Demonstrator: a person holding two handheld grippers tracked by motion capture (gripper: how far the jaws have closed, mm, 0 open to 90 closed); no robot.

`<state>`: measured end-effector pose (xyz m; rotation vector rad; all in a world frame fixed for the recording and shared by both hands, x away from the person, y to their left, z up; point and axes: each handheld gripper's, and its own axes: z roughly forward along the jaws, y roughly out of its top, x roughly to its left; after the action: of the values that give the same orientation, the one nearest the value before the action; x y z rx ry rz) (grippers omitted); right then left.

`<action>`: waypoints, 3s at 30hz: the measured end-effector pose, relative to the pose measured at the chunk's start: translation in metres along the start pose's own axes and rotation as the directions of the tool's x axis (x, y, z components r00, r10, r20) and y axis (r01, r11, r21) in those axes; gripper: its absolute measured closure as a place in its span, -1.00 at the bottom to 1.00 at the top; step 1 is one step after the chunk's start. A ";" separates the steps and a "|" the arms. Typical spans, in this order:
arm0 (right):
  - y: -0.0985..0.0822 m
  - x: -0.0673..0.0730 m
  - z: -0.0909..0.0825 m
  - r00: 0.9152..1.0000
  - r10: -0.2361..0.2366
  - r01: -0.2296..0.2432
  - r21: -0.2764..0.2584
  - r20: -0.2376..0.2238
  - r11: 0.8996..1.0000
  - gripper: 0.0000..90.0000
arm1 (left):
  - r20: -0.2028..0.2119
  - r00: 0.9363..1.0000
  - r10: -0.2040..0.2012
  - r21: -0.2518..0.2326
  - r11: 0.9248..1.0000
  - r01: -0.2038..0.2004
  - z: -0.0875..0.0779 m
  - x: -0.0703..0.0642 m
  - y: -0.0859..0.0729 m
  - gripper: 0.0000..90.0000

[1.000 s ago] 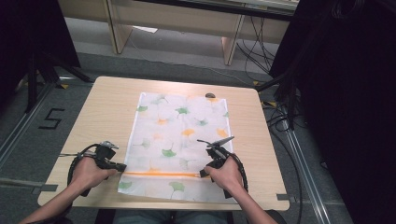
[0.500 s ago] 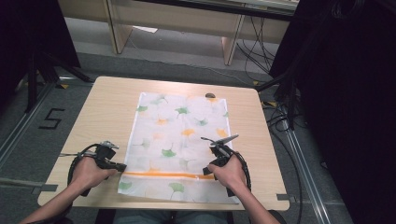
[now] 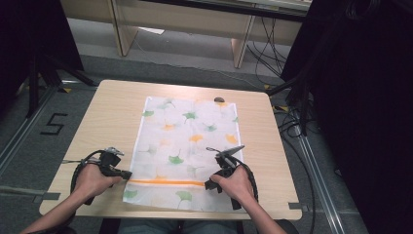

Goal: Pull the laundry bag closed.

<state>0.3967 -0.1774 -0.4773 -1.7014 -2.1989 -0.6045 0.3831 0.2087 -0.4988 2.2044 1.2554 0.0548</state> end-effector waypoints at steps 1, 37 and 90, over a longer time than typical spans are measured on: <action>0.000 0.000 0.002 1.000 0.003 -0.003 -0.008 0.005 1.000 0.64 | 0.000 1.000 0.001 0.000 1.000 -0.001 0.000 0.000 0.000 1.00; 0.001 0.017 -0.002 0.987 0.014 -0.014 0.002 0.161 1.000 1.00 | 0.002 1.000 0.007 0.002 1.000 -0.007 0.000 0.000 0.000 1.00; -0.008 -0.022 -0.039 0.987 0.046 -0.045 -0.006 0.151 0.999 1.00 | -0.009 1.000 0.005 0.003 1.000 -0.005 0.000 -0.002 0.001 1.00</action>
<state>0.3938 -0.2176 -0.4549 -1.8490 -2.2536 -0.4815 0.3826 0.2070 -0.4982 2.2127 1.2554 0.0644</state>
